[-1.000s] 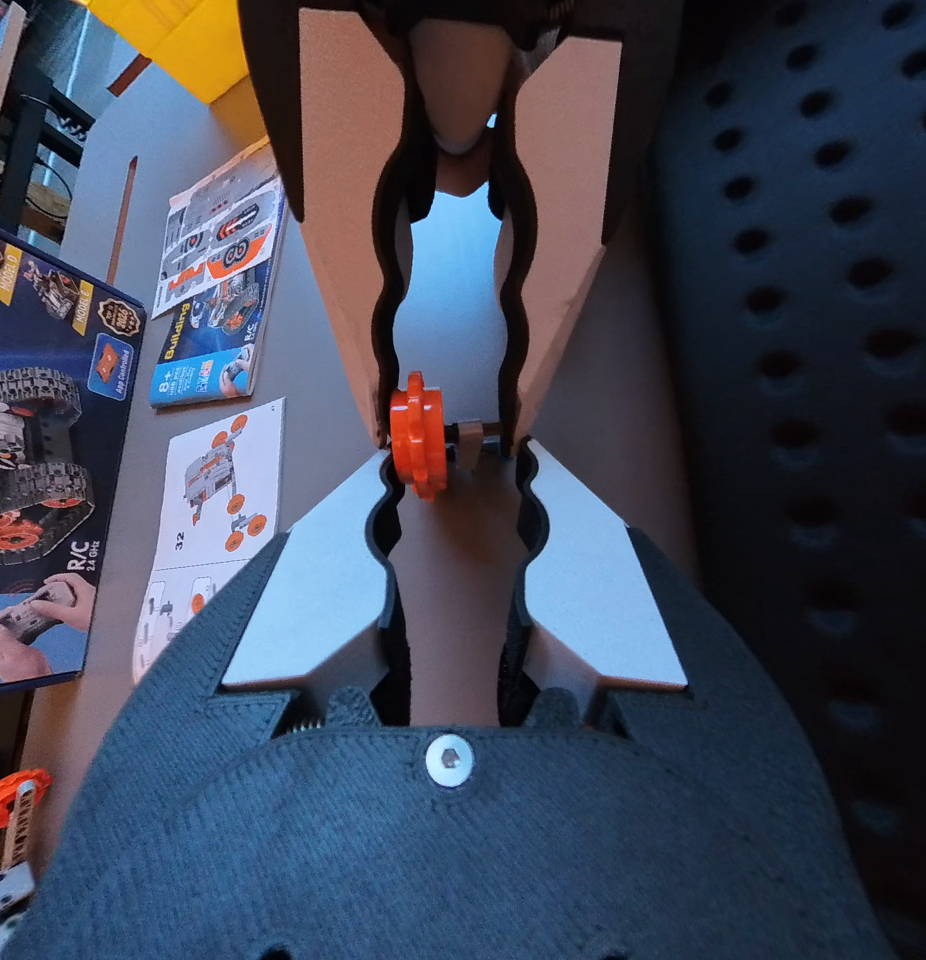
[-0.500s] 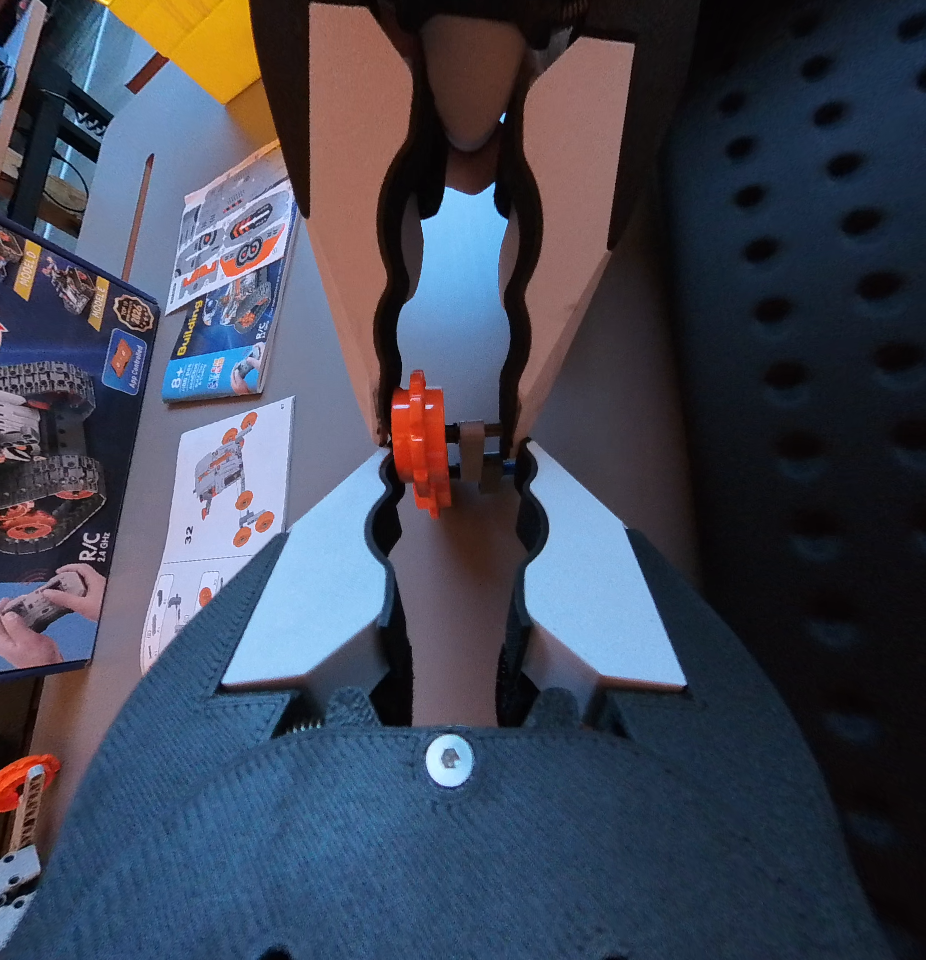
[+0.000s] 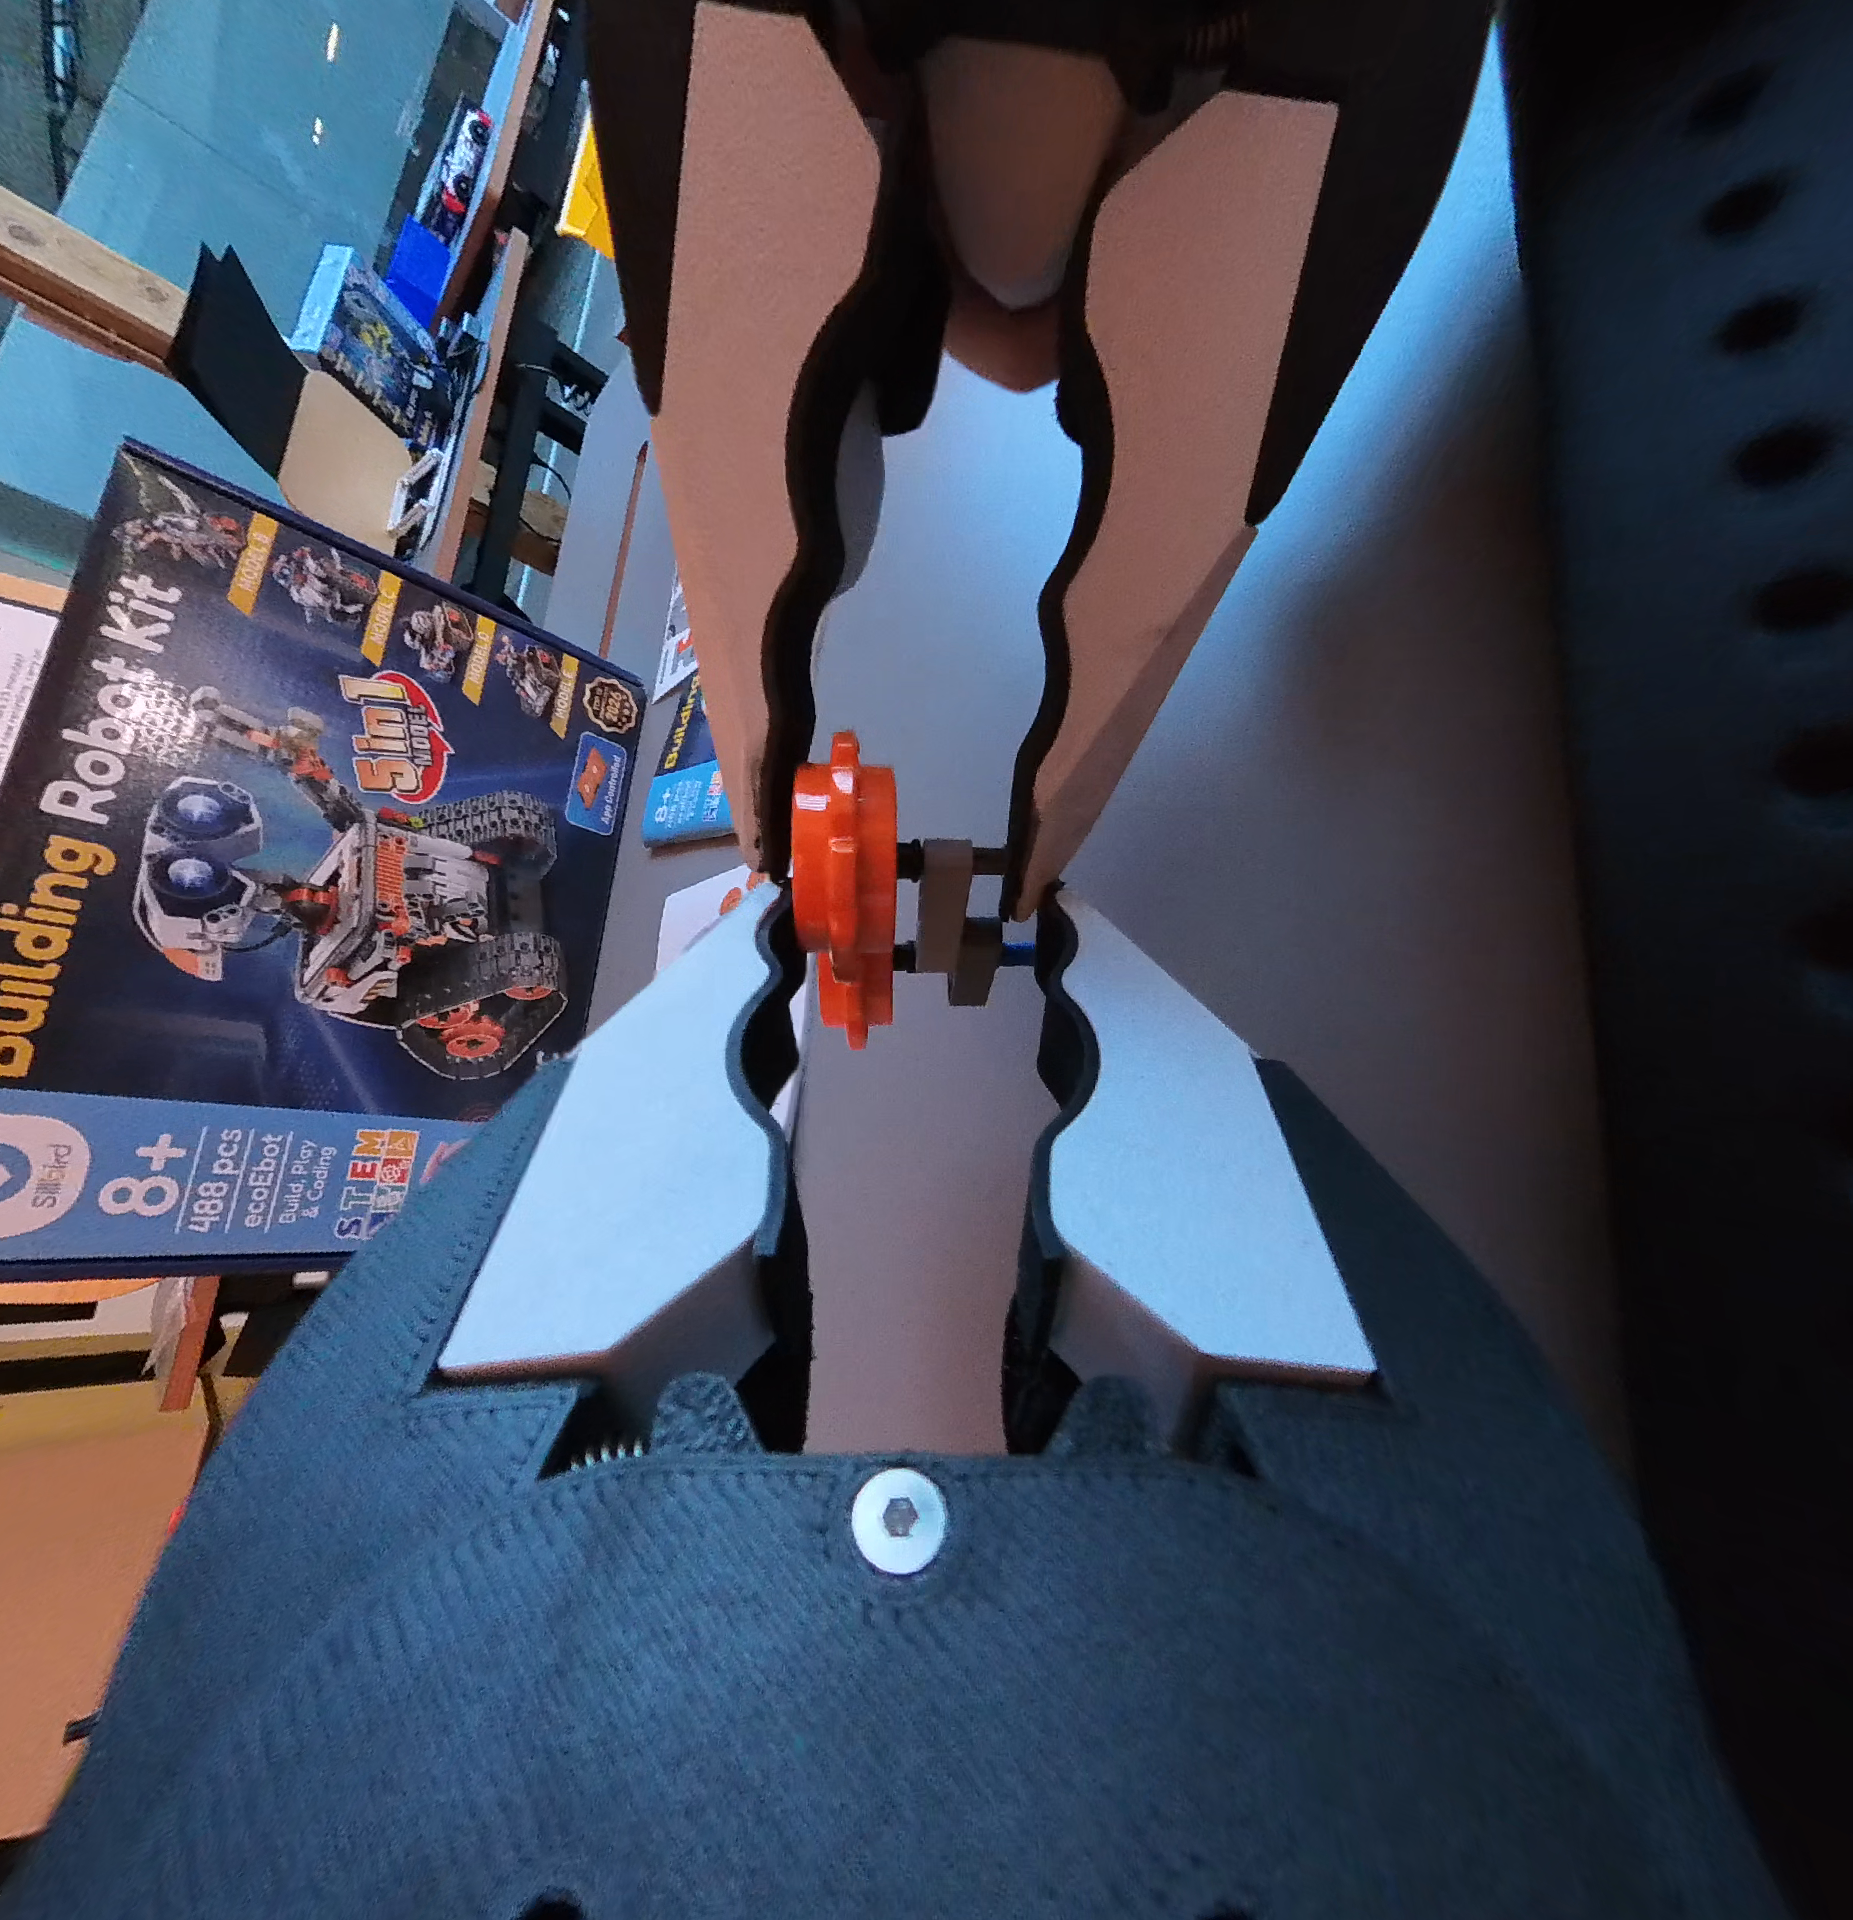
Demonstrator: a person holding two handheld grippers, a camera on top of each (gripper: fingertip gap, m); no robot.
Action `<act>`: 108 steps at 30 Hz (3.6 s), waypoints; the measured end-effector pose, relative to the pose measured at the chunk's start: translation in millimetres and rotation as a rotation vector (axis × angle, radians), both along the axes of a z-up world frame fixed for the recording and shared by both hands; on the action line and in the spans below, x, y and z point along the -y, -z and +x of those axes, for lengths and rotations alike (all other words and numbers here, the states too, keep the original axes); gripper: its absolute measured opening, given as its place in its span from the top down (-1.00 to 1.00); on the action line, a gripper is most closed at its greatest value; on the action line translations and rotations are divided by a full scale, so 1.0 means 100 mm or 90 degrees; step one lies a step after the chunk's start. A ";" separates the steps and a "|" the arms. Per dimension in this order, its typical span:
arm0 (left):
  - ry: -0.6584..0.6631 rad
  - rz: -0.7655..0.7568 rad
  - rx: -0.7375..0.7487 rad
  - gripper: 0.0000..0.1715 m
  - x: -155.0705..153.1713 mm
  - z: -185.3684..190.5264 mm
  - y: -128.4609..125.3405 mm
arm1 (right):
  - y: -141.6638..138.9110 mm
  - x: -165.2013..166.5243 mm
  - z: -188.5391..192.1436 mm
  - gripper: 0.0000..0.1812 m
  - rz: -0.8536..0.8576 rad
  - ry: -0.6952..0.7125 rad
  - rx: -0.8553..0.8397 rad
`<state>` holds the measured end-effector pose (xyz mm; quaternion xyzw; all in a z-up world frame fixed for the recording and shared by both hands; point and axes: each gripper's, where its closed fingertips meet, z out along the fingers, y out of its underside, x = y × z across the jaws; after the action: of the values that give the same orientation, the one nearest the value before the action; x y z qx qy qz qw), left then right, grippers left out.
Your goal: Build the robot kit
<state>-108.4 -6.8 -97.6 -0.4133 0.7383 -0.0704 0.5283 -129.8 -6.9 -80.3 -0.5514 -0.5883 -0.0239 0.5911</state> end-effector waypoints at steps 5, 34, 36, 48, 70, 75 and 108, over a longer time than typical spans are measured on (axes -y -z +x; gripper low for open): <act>-0.011 -0.036 -0.013 0.52 0.01 0.01 0.07 | 0.06 0.00 0.02 0.60 -0.046 0.014 0.004; -0.023 -0.097 -0.030 0.54 0.01 0.02 0.23 | 0.21 0.01 0.02 0.63 -0.102 0.031 0.005; -0.024 -0.096 -0.027 0.55 0.01 0.02 0.23 | 0.20 0.01 0.02 0.63 -0.104 0.031 0.000; -0.028 -0.101 -0.028 0.56 0.00 0.01 0.24 | 0.21 0.02 0.01 0.64 -0.110 0.033 -0.007; -0.032 -0.108 -0.031 0.60 -0.01 0.01 0.26 | 0.23 0.00 0.01 0.67 -0.124 0.039 -0.016; -0.034 -0.113 -0.032 0.61 -0.02 0.01 0.28 | 0.25 -0.01 0.01 0.68 -0.133 0.043 -0.018; 0.066 -0.179 0.073 0.60 -0.04 0.00 -0.05 | -0.01 -0.07 0.02 0.65 -0.331 -0.030 -0.253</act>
<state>-108.9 -3.2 -93.0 -0.4398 0.7103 -0.2235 0.5021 -127.8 0.1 -79.8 -0.6638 -0.4604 0.2493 0.5340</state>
